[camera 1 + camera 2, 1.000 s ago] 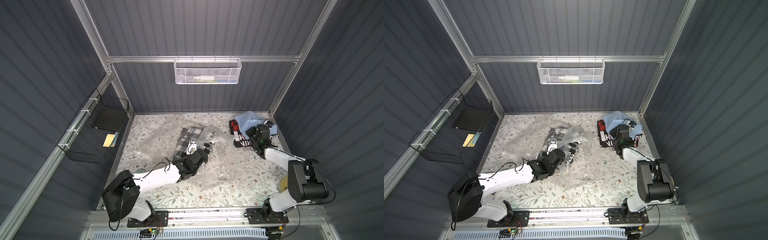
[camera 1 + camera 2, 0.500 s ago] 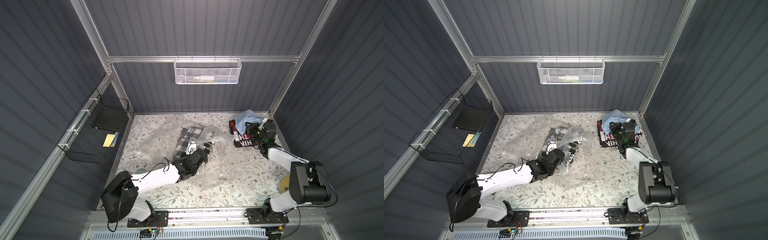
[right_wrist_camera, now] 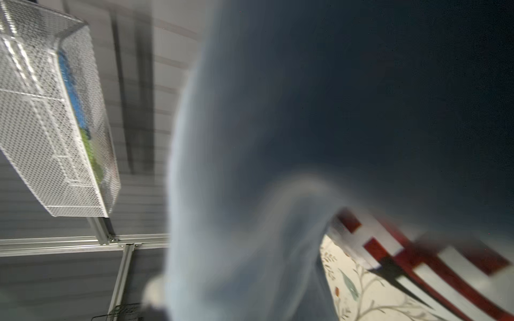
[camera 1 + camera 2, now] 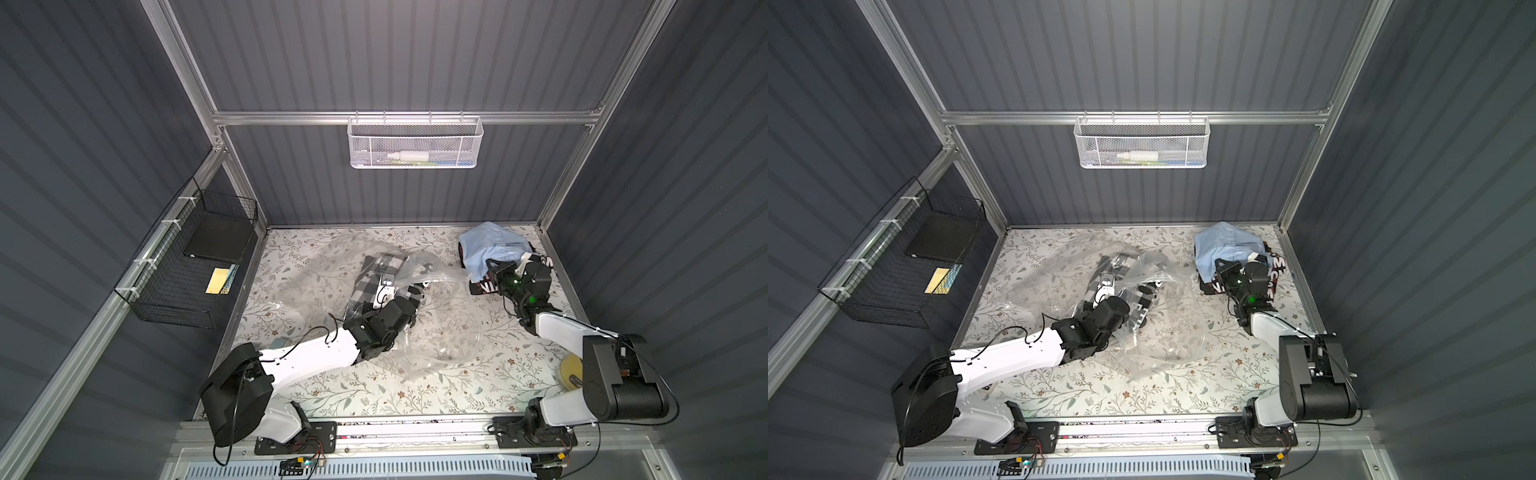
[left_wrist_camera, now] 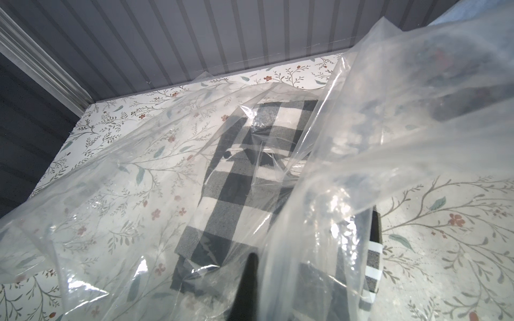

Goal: Take the shirt out of the vacuum bag
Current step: Place the shirt at the center of the board.

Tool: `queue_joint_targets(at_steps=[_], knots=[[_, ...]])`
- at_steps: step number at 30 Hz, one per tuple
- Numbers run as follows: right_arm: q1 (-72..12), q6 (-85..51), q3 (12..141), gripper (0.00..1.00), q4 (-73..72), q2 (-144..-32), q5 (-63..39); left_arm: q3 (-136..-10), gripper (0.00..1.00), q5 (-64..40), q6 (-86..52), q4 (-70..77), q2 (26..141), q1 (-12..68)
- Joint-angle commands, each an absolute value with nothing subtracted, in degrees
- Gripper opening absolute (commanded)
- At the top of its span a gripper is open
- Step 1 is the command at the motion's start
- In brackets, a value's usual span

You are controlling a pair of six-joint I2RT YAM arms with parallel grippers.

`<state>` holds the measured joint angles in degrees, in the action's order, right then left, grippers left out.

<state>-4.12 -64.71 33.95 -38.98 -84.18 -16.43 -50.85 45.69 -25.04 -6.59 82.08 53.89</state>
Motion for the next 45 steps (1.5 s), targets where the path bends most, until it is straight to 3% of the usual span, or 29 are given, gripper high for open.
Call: queue_joint_targets(at_steps=[1, 6, 13, 24, 32, 39, 45], knots=[[-4.22, -63.00, 30.73, 0.00, -43.72, -86.80, -16.00, -52.29, 0.00, 46.14, -23.62, -8.96, 80.07, 53.48], [-3.19, -61.82, 28.22, 0.00, -46.16, -88.05, -16.77, -52.69, 0.00, 46.01, -23.48, -9.56, 79.94, 53.48], [-2.14, -57.12, 31.50, 0.54, -33.22, -80.05, -12.49, -52.62, 0.00, 45.71, -23.49, -9.23, 80.38, 53.47], [-0.09, -57.40, 33.75, 0.91, -15.46, -65.51, -0.19, -53.30, 0.00, 44.84, -22.64, -8.95, 81.55, 53.44], [4.25, -63.14, 37.46, 0.91, -14.05, -71.98, -7.41, -54.09, 0.00, 43.96, -22.69, -8.88, 82.31, 53.45], [5.52, -64.56, 38.93, 0.91, -18.79, -76.56, -7.58, -54.05, 0.00, 43.95, -22.41, -8.88, 82.43, 53.46], [8.19, -65.47, 39.26, 0.80, -22.27, -81.59, -7.40, -53.97, 0.00, 43.86, -22.32, -8.70, 82.68, 53.44]])
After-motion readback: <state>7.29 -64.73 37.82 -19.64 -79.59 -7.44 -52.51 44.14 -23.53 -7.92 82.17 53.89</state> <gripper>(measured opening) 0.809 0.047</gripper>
